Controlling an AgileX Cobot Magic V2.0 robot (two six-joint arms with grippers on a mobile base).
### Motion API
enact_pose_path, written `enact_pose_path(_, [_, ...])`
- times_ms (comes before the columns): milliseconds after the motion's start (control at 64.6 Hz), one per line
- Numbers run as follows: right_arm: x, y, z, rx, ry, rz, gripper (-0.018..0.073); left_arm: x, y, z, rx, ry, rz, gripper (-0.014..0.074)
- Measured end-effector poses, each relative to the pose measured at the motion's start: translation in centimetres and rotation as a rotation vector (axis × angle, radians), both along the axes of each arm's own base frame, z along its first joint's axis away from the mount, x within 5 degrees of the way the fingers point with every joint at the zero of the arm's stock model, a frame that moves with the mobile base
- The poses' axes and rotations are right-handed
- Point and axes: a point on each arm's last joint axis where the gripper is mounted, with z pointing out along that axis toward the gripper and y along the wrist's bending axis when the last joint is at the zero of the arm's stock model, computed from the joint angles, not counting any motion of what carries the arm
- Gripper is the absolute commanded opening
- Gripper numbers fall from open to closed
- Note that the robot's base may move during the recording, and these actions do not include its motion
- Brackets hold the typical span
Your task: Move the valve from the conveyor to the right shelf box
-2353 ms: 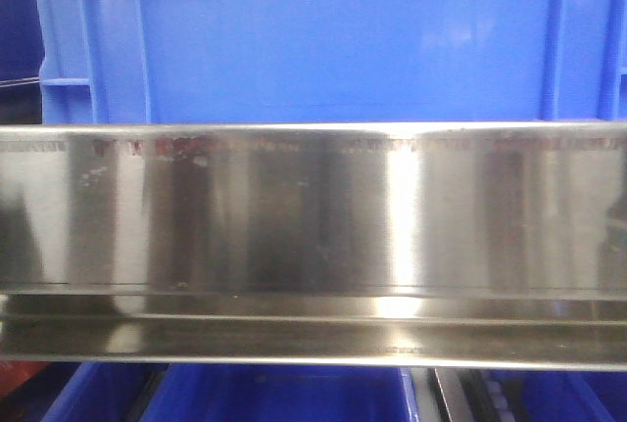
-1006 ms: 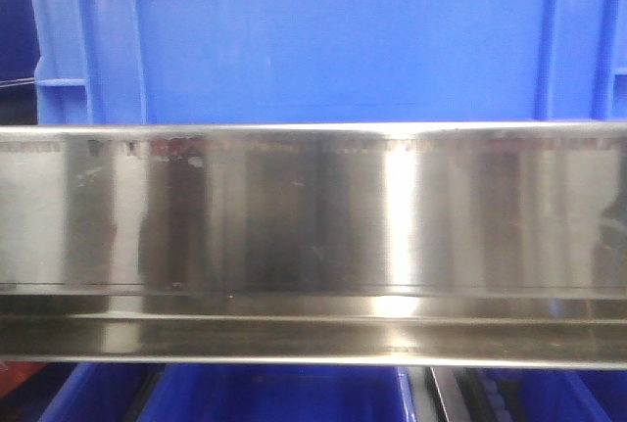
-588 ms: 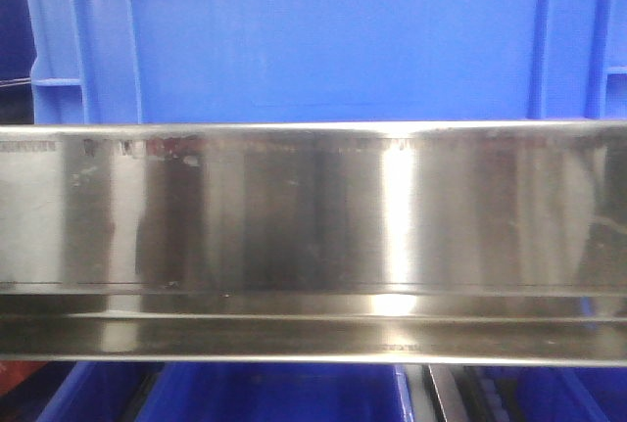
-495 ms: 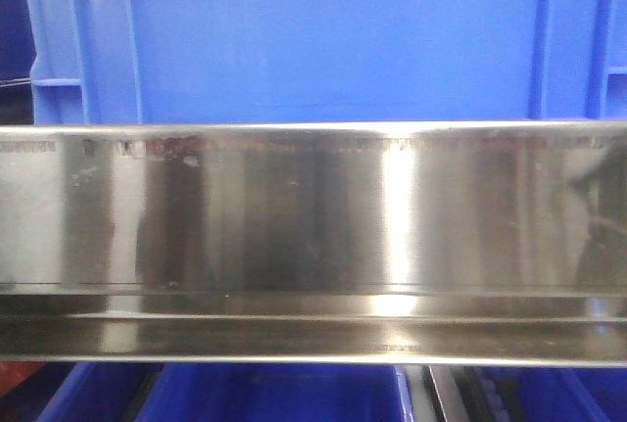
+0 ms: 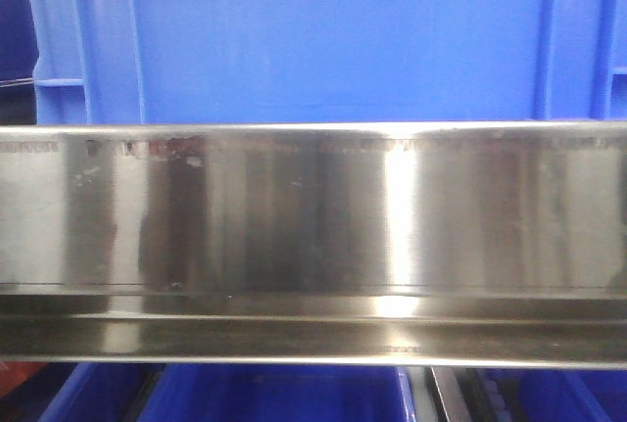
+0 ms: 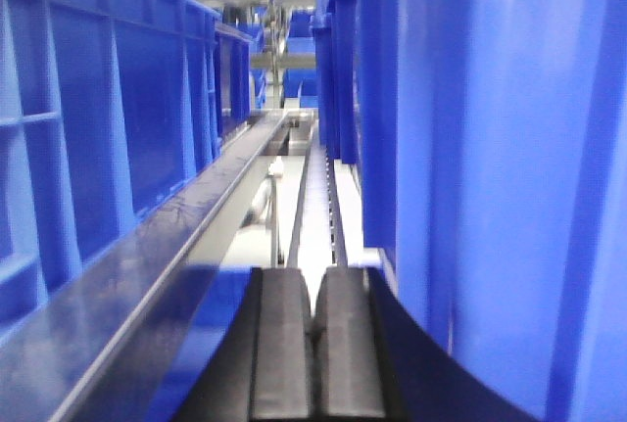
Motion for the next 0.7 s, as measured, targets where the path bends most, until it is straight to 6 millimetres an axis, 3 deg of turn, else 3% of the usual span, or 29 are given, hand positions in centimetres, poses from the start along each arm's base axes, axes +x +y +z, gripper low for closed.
enact_pose_path(697, [0.0, -0.02, 0.07, -0.014, -0.009, -0.003, -0.0154, 0.0, 0.0, 0.0, 0.0, 0.0, 0.0, -0.0111])
